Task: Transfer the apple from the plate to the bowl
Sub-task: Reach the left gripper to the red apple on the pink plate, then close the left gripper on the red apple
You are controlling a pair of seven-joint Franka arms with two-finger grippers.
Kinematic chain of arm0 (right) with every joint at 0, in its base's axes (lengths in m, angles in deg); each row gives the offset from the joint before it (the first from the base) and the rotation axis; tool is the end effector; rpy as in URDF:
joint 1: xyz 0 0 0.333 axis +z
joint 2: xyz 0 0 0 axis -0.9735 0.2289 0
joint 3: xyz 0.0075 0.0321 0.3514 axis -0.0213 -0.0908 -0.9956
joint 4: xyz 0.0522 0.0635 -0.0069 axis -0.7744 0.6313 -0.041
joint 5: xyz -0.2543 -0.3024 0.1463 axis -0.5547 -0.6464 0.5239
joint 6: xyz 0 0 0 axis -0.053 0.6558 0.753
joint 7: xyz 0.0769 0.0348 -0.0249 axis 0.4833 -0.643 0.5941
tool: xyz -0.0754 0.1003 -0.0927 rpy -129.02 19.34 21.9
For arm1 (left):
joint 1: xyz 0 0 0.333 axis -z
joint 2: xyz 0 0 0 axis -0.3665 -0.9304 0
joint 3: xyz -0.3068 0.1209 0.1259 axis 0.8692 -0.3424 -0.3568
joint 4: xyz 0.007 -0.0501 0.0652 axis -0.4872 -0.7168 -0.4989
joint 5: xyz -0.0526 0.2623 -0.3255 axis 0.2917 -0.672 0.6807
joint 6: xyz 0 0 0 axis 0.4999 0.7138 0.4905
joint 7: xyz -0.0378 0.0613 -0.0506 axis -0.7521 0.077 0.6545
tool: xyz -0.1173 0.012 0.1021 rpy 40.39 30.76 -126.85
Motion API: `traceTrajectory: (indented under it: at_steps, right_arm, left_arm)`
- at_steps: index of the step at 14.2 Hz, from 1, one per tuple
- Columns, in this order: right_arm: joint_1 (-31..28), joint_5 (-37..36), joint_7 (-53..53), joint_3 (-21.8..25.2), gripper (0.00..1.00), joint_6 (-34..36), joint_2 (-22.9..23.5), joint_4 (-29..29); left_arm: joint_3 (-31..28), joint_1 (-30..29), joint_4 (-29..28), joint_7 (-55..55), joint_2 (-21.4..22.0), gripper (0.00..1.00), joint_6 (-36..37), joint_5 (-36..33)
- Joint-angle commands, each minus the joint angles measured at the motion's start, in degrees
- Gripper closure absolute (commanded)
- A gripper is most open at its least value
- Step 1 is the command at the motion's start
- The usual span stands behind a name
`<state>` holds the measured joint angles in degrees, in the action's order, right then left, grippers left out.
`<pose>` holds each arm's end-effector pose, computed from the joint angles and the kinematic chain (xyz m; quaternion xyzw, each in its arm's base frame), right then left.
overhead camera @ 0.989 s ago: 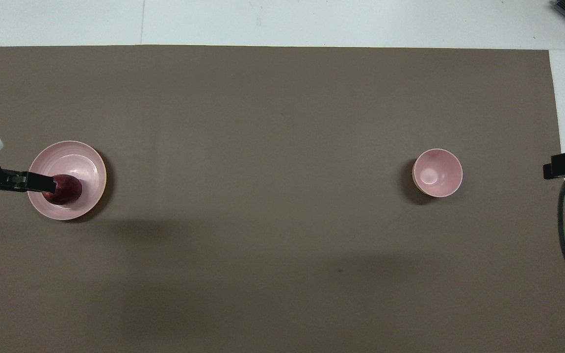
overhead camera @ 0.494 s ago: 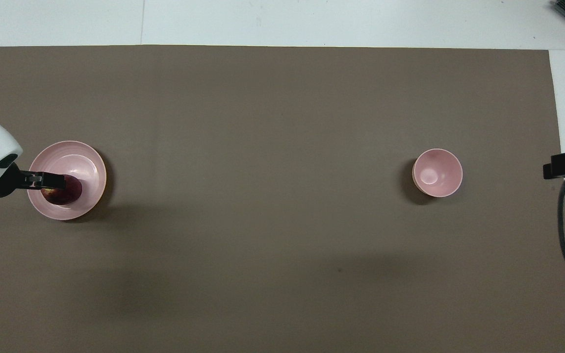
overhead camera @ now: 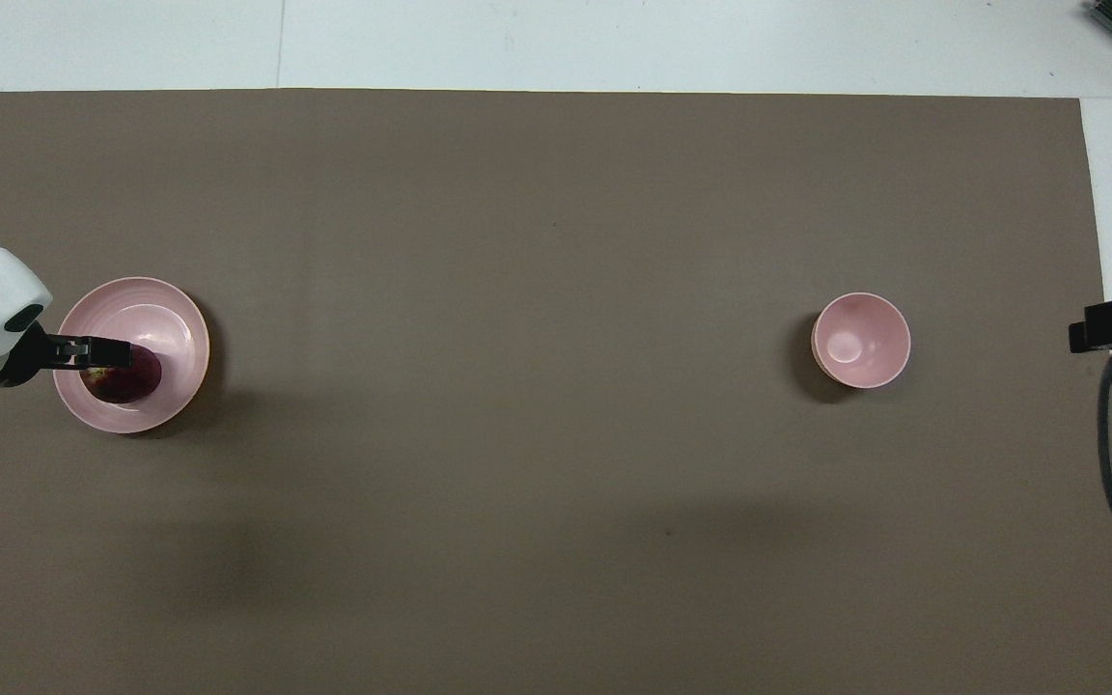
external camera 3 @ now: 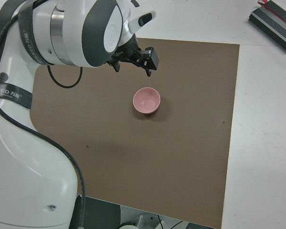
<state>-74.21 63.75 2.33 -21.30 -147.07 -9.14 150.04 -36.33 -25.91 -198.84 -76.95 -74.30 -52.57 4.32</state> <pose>0.5503 -0.0261 0.6683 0.9994 -0.0324 0.0113 0.0073 0.5849 0.0835 0.3395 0.9990 -0.0025 0.0427 0.0127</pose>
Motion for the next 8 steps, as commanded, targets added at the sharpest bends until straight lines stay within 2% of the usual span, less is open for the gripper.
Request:
traceTrajectory:
  at_steps: [1,5,8]
  right_arm:
    - [-0.7,0.3,1.5,-0.4,0.0,0.4,-0.1,-0.1]
    - [-0.7,0.4,1.6,-0.4,0.0,0.5,-0.1,0.0]
    - [-0.7,0.4,1.7,-0.4,0.0,0.4,-0.1,0.0]
  left_arm:
    - [0.5,-1.0,-1.2,0.4,-0.1,0.0,-2.5,3.3]
    - [0.5,-1.1,-2.6,0.2,-1.0,0.0,-3.9,3.5]
    - [0.5,-1.5,-3.3,0.1,-0.8,0.06,-3.3,3.5]
